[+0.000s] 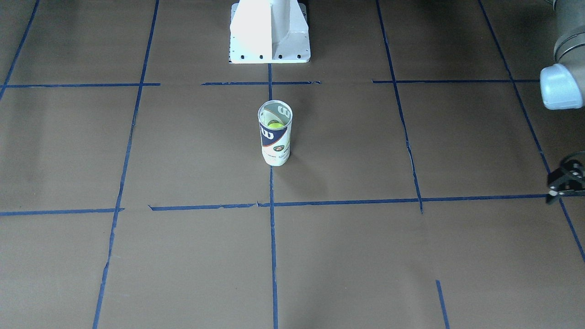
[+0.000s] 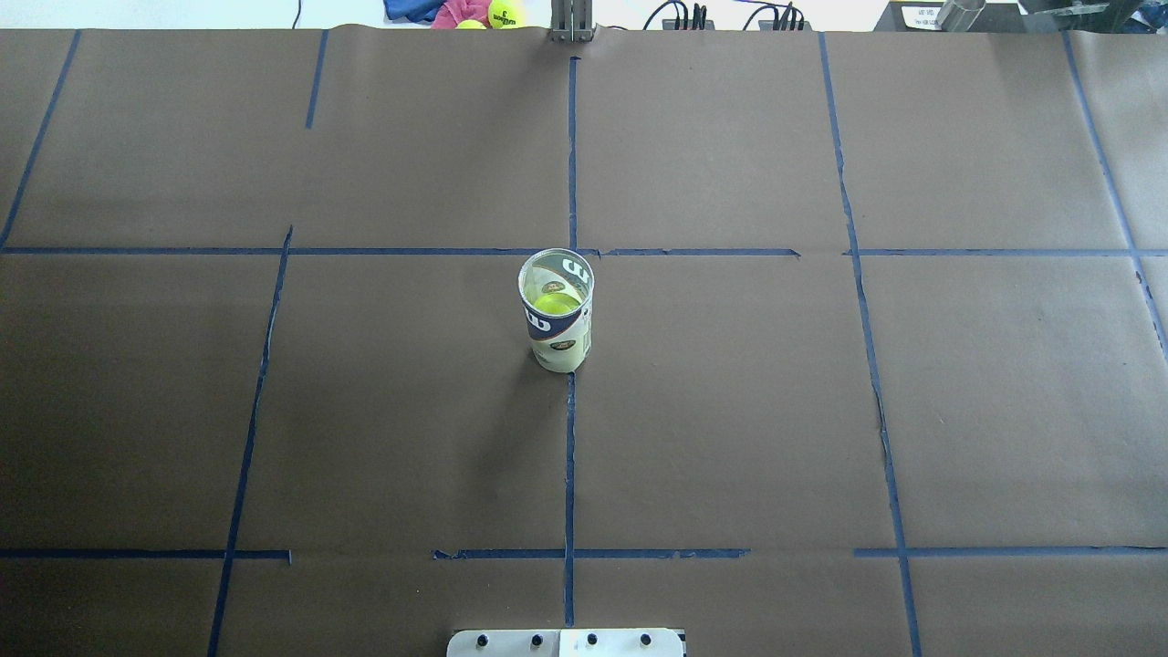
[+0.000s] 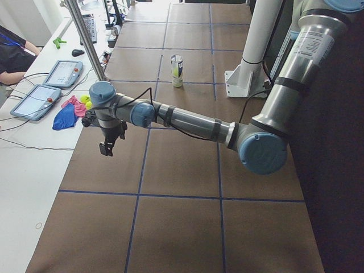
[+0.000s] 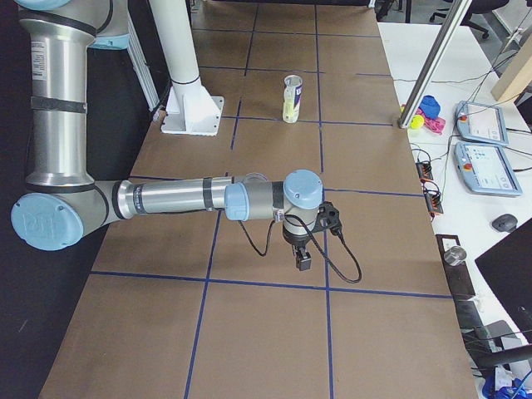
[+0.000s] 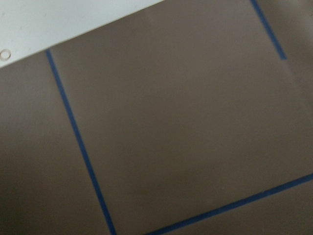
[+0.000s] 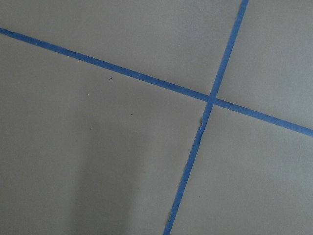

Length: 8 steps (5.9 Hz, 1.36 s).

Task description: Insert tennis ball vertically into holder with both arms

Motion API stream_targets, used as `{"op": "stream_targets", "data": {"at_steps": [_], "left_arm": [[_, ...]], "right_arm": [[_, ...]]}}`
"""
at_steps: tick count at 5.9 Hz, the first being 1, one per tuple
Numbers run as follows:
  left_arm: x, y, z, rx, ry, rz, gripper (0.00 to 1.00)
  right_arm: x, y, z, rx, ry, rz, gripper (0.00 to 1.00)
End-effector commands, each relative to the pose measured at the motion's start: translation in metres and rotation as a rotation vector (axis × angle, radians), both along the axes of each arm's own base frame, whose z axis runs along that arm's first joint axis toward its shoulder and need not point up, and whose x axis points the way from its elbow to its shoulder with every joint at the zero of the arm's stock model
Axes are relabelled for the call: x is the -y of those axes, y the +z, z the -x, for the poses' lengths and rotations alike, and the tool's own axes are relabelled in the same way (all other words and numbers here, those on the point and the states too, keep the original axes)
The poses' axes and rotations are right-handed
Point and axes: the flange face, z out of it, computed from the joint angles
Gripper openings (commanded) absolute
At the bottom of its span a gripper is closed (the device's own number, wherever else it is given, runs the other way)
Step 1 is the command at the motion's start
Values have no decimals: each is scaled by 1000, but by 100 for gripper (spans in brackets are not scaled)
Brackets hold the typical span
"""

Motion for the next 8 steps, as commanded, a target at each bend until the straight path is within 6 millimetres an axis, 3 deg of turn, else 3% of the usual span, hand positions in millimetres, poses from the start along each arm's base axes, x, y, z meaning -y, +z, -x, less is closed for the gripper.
{"op": "stream_targets", "data": {"at_steps": [1,2,3,4,5,6,8], "left_arm": [[-79,57,21,-1,-28,91,100],[-101,64,26,3,-61,127,100],[-111,67,26,-8,-58,122,100],[-131,97,26,10,-60,186,100],[-143,92,28,9,-62,176,100],[-163,101,27,10,-57,196,100],[-167,107,28,13,-57,208,100]], "right_arm": [[-1,7,0,1,3,17,100],[0,12,1,1,1,26,100],[0,11,1,1,1,25,100],[1,10,1,3,1,22,100],[0,11,1,3,1,24,100],[0,11,1,1,0,22,100],[-1,11,1,7,1,25,100]]}}
